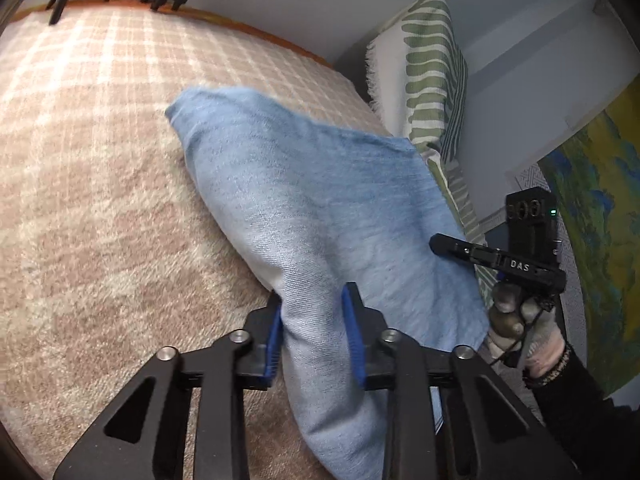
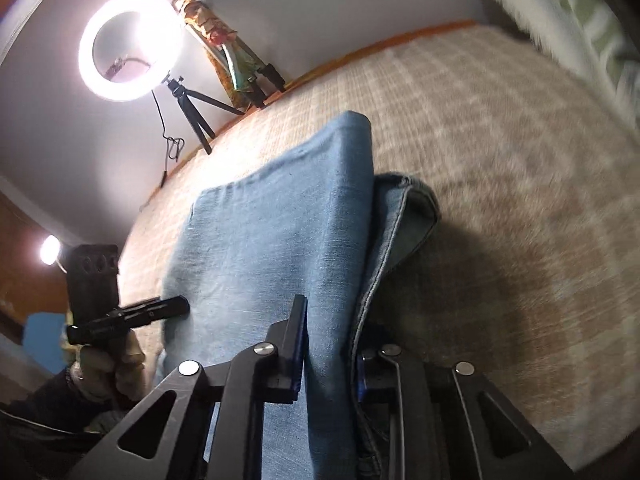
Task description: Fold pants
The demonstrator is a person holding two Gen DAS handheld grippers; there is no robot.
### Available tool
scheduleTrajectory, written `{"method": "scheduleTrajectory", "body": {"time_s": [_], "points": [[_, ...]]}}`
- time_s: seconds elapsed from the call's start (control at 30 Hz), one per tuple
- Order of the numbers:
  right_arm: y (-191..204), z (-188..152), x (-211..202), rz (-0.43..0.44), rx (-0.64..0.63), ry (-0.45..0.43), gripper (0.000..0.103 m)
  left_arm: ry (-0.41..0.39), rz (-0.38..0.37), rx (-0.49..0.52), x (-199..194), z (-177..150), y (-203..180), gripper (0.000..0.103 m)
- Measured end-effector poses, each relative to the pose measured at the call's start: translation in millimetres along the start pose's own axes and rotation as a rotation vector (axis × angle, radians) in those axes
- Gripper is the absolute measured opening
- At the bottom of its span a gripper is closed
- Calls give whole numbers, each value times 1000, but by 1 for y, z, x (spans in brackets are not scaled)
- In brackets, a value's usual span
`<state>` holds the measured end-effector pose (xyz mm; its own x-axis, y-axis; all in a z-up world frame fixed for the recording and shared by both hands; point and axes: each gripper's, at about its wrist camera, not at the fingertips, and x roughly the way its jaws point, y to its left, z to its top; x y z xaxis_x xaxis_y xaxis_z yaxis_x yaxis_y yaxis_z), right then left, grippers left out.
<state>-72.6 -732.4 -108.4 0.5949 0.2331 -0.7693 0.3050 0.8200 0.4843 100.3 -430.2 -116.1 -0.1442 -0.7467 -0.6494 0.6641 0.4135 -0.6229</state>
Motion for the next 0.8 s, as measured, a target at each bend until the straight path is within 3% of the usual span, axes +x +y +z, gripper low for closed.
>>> {"method": "scheduleTrajectory", "body": {"time_s": [0.37,0.6,0.8], "points": [[50,38,-33,-111,-166,-103,15,-66,1,112,-11,33,-29,15],[55,104,-40,-190,-236,-183,15,-107,28,203,1,103,-45,15],[34,166,-20,-257,-226,-234,15,-145,60,251,32,173,-43,15]]}}
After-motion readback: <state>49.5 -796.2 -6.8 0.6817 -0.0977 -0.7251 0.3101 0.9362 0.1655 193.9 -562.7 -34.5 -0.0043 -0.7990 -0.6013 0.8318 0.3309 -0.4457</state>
